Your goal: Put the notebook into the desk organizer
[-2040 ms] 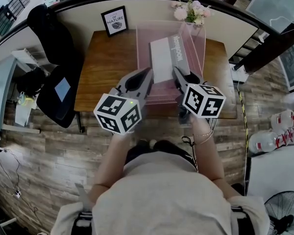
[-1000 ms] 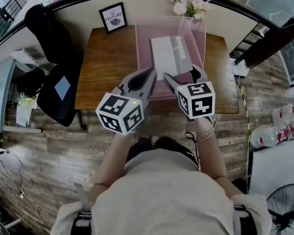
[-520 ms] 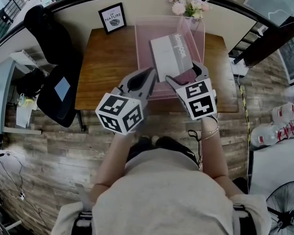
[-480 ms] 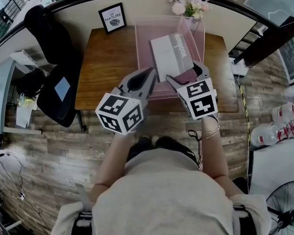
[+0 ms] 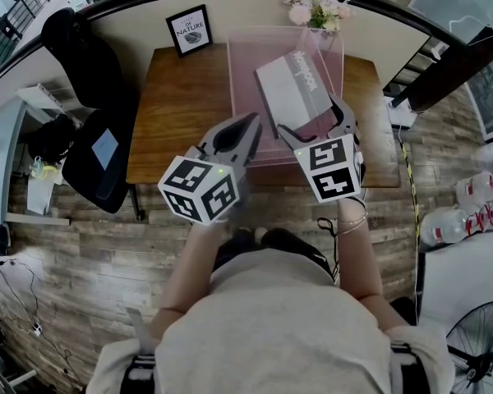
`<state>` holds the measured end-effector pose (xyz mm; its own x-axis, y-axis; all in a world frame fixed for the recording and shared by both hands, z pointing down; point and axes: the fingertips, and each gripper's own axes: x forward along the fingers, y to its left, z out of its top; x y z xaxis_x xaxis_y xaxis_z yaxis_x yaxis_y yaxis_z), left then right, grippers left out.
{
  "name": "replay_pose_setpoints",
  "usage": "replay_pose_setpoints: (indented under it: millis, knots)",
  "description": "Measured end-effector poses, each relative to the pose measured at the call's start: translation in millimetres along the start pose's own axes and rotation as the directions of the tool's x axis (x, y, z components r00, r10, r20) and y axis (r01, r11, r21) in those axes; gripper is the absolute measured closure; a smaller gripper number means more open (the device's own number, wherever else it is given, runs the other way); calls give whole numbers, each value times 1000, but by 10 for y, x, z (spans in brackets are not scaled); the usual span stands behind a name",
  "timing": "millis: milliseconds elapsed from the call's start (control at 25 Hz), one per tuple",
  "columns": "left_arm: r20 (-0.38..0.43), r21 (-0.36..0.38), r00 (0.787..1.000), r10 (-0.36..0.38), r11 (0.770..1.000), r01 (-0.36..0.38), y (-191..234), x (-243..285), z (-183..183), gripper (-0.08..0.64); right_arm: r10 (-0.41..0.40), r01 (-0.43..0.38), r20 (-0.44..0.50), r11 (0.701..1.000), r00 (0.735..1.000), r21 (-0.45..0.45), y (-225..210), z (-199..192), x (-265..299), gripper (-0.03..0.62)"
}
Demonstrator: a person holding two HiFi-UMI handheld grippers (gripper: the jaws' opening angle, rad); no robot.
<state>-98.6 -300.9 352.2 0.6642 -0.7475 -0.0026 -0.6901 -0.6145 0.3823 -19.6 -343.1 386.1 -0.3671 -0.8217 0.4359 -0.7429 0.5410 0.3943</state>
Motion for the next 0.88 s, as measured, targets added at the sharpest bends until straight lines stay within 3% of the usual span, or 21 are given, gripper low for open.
replay_pose_setpoints:
  millis: [440,880]
  knots:
    - [5,6,1000,-3,1000,3,-7,-6,16,551,-67,68,6,997,998,-47,-130,13,-13,98]
    - [-5,24,1000,-7,1000,7,-17,33,11,551,43,-47,-66,997,997,-54,82,-127,140,98]
